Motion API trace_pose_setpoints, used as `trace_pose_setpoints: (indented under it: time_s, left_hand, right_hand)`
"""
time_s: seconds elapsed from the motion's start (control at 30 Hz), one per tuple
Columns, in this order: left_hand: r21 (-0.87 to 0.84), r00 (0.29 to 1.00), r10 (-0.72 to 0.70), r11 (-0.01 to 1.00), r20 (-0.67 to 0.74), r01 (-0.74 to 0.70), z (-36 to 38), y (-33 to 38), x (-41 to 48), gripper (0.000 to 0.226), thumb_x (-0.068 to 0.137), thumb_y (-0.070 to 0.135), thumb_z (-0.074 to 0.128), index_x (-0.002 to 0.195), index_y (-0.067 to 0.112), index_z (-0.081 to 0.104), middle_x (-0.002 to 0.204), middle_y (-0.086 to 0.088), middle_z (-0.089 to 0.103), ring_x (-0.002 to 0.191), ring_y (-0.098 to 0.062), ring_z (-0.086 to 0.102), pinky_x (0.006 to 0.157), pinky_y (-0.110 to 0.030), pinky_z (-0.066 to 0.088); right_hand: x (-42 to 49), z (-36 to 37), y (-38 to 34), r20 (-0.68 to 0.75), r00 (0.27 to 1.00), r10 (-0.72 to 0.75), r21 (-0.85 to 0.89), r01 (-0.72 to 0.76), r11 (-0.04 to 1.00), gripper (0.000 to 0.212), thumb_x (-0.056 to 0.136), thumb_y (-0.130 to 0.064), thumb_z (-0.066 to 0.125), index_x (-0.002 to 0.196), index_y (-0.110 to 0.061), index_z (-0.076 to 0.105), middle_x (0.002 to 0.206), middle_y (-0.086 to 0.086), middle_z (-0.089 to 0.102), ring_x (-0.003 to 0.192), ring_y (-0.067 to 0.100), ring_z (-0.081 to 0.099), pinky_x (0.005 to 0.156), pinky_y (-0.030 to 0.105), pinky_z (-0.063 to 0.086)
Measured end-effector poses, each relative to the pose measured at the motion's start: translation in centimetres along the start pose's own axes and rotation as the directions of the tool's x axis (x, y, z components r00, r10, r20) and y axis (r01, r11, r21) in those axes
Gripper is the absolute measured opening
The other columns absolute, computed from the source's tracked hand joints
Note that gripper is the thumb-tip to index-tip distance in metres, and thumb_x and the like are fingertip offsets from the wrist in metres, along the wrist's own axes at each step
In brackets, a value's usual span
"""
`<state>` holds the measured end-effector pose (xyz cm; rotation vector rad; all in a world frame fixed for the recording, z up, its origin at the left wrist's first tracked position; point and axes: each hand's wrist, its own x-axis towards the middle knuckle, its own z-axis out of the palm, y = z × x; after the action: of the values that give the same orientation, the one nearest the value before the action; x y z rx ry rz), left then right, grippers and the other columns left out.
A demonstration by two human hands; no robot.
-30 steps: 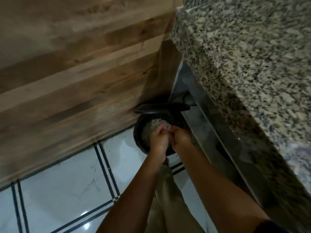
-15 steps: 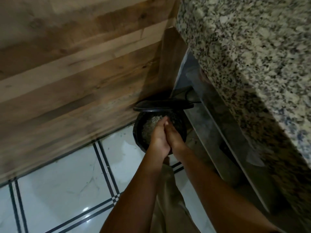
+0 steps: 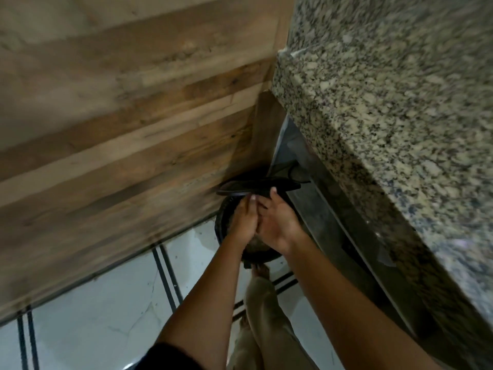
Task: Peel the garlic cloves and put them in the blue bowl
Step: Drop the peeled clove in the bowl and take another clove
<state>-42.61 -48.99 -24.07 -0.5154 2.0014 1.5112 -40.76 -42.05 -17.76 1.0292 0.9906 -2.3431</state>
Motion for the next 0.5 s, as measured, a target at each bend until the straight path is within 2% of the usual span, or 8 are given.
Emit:
trace_pose_setpoints:
  time_s: [0.1, 0.17, 0.23, 0.3, 0.37, 0.5]
  left_hand:
    - [-0.041, 0.996, 0.053, 0.998, -0.075, -0.056, -2.4, 2.1, -1.8, 0.033, 0.099, 0.020, 0.042, 0.126, 0.006, 0.052, 0.130, -0.014, 0.055, 0.121, -0.028, 0.052, 0.094, -0.031, 0.041]
    - [-0.216, 0.993, 0.103, 0.970, -0.048, -0.111, -2.8, 5.2, -4.4, 0.028, 0.097, 0.011, 0.045, 0.122, 0.005, 0.055, 0.120, -0.013, 0.061, 0.112, -0.029, 0.058, 0.094, -0.037, 0.045]
    - [-0.366, 0.981, 0.191, 0.915, 0.022, -0.169, -2.5, 8.5, -7.7, 0.027, 0.096, 0.008, 0.046, 0.121, 0.005, 0.055, 0.110, -0.012, 0.063, 0.102, -0.025, 0.061, 0.094, -0.040, 0.046]
    - [-0.441, 0.954, 0.286, 0.870, 0.091, -0.219, -1.9, 11.2, -10.3, 0.025, 0.096, 0.007, 0.046, 0.120, 0.005, 0.055, 0.105, -0.009, 0.063, 0.097, -0.021, 0.060, 0.094, -0.037, 0.046]
    - [-0.448, 0.923, 0.356, 0.856, 0.149, -0.258, -0.6, 13.7, -12.8, 0.026, 0.096, 0.005, 0.046, 0.121, 0.004, 0.054, 0.106, -0.010, 0.062, 0.098, -0.022, 0.059, 0.095, -0.037, 0.046]
    - [-0.369, 0.868, 0.406, 0.883, 0.287, -0.291, 3.7, 16.5, -17.3, 0.029, 0.094, 0.002, 0.050, 0.122, -0.001, 0.053, 0.117, -0.020, 0.060, 0.105, -0.029, 0.058, 0.100, -0.041, 0.044]
  right_hand:
    - [-3.9, -0.1, -2.0, 0.004, 0.996, -0.091, -0.006, 0.091, 0.996, 0.052, 0.102, -0.039, 0.021, 0.143, -0.008, 0.032, 0.147, 0.011, 0.038, 0.137, 0.024, 0.033, 0.113, 0.037, 0.023]
    - [-6.2, 0.2, -3.2, -0.013, 0.987, -0.163, -0.002, 0.163, 0.987, 0.047, 0.103, -0.033, 0.025, 0.142, -0.009, 0.034, 0.143, 0.010, 0.043, 0.134, 0.024, 0.039, 0.112, 0.038, 0.027]
    - [-9.0, 0.5, -4.7, -0.035, 0.966, -0.257, 0.030, 0.258, 0.966, 0.041, 0.103, -0.026, 0.031, 0.138, -0.008, 0.040, 0.133, 0.009, 0.053, 0.123, 0.026, 0.049, 0.105, 0.036, 0.037]
    - [-12.0, 0.4, -6.2, -0.057, 0.937, -0.346, 0.081, 0.349, 0.933, 0.034, 0.101, -0.021, 0.036, 0.131, -0.008, 0.046, 0.115, 0.007, 0.061, 0.108, 0.024, 0.058, 0.090, 0.032, 0.046]
    - [-15.4, -0.2, -7.8, -0.077, 0.901, -0.426, 0.133, 0.433, 0.891, 0.030, 0.100, -0.019, 0.039, 0.126, -0.007, 0.050, 0.104, 0.006, 0.064, 0.095, 0.021, 0.061, 0.080, 0.028, 0.048]
    - [-22.1, -2.8, -10.2, -0.127, 0.825, -0.550, 0.203, 0.565, 0.800, 0.020, 0.099, -0.016, 0.040, 0.113, -0.009, 0.054, 0.103, 0.007, 0.063, 0.090, 0.021, 0.062, 0.080, 0.030, 0.049]
